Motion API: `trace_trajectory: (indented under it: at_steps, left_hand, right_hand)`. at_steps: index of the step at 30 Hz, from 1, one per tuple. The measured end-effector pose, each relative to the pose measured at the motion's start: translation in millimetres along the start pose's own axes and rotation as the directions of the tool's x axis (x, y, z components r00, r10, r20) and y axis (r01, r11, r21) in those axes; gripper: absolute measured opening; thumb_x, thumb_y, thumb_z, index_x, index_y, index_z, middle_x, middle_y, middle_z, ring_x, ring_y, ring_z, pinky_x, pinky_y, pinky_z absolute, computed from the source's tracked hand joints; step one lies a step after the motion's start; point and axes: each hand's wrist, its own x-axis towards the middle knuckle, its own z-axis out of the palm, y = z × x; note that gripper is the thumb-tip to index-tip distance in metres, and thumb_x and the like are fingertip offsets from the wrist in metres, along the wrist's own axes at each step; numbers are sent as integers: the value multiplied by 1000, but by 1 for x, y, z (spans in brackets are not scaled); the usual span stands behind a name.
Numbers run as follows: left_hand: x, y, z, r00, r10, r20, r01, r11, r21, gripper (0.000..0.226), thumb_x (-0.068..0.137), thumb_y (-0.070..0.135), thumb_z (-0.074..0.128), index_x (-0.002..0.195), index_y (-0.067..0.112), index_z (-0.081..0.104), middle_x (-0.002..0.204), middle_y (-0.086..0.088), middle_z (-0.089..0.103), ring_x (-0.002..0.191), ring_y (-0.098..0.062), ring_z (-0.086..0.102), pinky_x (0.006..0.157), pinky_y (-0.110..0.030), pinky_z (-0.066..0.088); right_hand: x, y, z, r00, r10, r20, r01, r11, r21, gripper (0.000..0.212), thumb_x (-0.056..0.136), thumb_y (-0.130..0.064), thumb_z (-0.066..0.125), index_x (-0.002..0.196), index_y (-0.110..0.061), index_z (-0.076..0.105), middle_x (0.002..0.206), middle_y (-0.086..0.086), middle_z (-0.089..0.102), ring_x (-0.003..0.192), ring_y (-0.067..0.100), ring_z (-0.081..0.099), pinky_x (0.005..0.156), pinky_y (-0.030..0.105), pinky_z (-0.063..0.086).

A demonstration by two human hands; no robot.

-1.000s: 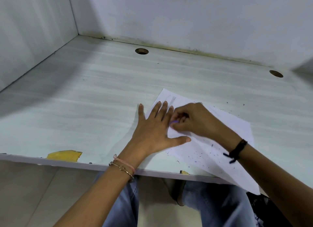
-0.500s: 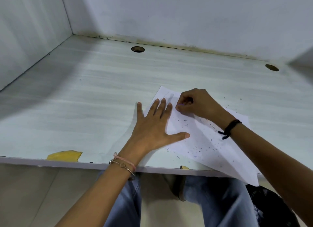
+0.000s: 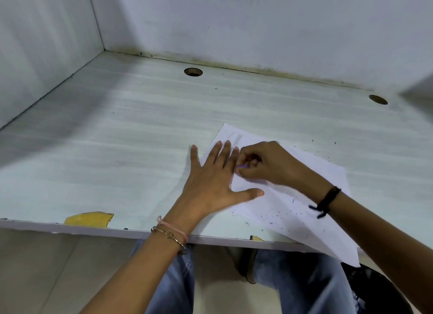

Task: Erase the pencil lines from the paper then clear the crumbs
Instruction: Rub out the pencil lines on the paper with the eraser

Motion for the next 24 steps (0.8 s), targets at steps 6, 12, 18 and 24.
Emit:
trace_trajectory:
  at_steps: [6, 12, 18, 24]
  left_hand:
    - [-1, 1, -1, 1000, -15, -2, 15, 1000, 17, 110, 72, 92, 16, 156, 26, -8, 163, 3, -17, 148, -11, -21, 112, -64, -15]
    - [-1, 0, -2, 1000, -9, 0, 9, 1000, 8, 109, 72, 92, 18, 156, 27, -7, 163, 4, -16, 148, -11, -21, 112, -64, -14]
    - [-1, 2, -2, 1000, -14, 4, 14, 1000, 7, 109, 73, 92, 19, 156, 27, -6, 163, 4, -16, 148, -11, -21, 112, -64, -14]
    - [-2, 1, -3, 1000, -21, 12, 21, 1000, 5, 108, 72, 91, 19, 156, 28, -7, 163, 4, -18, 147, -10, -21, 112, -63, -17]
  right_hand:
    - [16, 8, -6, 984, 79, -159, -75, 997, 29, 3, 79, -10, 67, 79, -8, 69, 71, 1, 67, 59, 9, 52, 60, 22, 44]
    - [4, 11, -11, 999, 25, -26, -24, 1000, 5, 2, 79, -14, 70, 77, -14, 71, 71, -1, 68, 59, 6, 54, 59, 17, 43]
    - [2, 11, -11, 1000, -18, 2, 18, 1000, -24, 4, 78, -11, 71, 76, -14, 71, 68, -1, 67, 57, 6, 53, 59, 21, 44]
    - [13, 18, -18, 996, 14, -91, -14, 1000, -7, 2, 79, -12, 72, 77, -11, 71, 73, 0, 70, 60, 3, 56, 62, 18, 44]
